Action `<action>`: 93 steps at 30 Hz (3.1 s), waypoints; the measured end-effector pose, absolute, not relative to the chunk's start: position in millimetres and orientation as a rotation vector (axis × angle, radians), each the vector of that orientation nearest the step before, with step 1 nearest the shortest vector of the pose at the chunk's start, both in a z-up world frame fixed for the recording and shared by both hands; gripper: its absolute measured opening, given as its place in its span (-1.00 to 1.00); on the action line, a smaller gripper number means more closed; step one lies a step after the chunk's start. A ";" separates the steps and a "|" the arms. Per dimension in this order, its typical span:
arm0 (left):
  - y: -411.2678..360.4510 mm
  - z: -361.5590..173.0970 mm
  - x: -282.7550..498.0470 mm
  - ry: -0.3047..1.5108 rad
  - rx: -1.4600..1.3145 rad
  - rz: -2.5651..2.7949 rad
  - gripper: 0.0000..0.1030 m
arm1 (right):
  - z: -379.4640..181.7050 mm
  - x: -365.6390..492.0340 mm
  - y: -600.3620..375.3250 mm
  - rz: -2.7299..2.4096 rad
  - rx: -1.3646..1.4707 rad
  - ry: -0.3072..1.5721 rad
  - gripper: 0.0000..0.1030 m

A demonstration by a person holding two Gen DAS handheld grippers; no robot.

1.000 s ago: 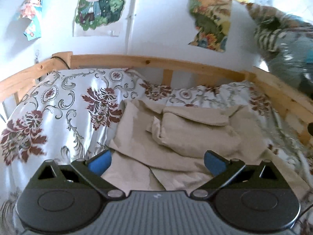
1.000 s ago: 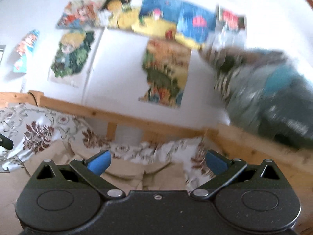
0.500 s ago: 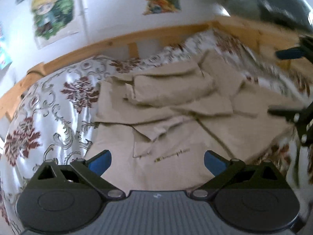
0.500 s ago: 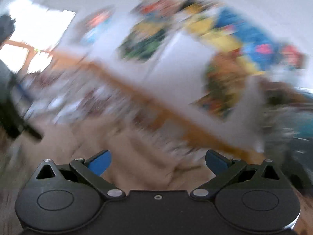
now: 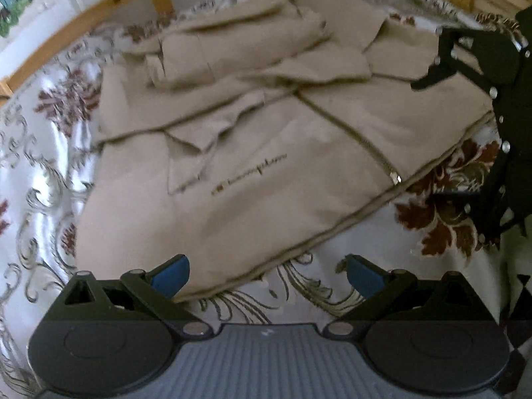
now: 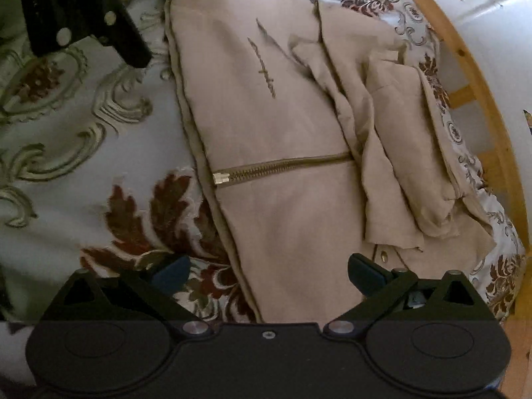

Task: Fold large clothes

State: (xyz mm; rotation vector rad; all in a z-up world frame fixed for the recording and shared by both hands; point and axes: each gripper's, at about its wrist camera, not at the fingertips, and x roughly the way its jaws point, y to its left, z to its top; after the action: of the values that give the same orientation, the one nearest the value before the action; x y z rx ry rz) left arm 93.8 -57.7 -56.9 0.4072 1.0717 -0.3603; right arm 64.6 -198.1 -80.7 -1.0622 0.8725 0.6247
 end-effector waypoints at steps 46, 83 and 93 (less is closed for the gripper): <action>-15.5 -42.9 146.5 0.933 0.404 0.014 -0.25 | -67.2 87.1 -222.6 0.291 -1.033 0.693 -0.07; 45.6 77.4 122.6 0.643 0.249 -0.047 -0.91 | 25.7 61.4 -270.0 0.065 -1.151 0.461 -0.75; 31.1 -25.9 244.6 0.683 0.310 0.011 -0.86 | -34.9 142.3 -289.9 -0.151 -0.888 0.381 0.91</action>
State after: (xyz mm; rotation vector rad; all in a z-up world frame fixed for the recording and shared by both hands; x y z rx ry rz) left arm 244.6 31.1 -25.9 0.3104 0.6834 0.0109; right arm 142.3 -289.9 -34.9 -0.8877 0.3805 -0.1513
